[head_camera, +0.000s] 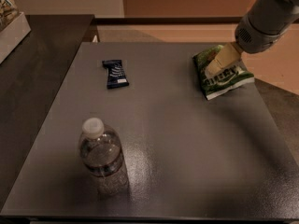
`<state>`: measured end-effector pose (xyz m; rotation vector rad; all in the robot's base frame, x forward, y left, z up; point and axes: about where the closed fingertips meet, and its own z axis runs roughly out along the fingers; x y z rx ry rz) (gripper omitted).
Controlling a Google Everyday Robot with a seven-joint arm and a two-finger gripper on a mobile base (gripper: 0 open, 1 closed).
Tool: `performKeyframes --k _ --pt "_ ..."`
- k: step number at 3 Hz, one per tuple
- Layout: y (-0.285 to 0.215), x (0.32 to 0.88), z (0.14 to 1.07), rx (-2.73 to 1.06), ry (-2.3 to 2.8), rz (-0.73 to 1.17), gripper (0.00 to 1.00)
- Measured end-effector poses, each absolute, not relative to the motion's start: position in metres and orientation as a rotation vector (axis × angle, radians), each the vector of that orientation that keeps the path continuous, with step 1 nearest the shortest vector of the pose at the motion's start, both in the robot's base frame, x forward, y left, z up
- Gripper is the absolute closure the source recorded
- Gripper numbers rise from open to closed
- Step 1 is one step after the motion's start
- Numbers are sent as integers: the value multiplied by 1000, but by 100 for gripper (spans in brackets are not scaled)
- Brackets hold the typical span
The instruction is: Move green jalapeno chip bag near water bottle
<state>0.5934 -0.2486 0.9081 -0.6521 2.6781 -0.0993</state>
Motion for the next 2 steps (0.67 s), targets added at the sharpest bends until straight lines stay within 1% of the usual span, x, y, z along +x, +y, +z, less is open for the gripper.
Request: performKeyframes --k 2 --pt "-245 621 872 -580 2736 -66 0"
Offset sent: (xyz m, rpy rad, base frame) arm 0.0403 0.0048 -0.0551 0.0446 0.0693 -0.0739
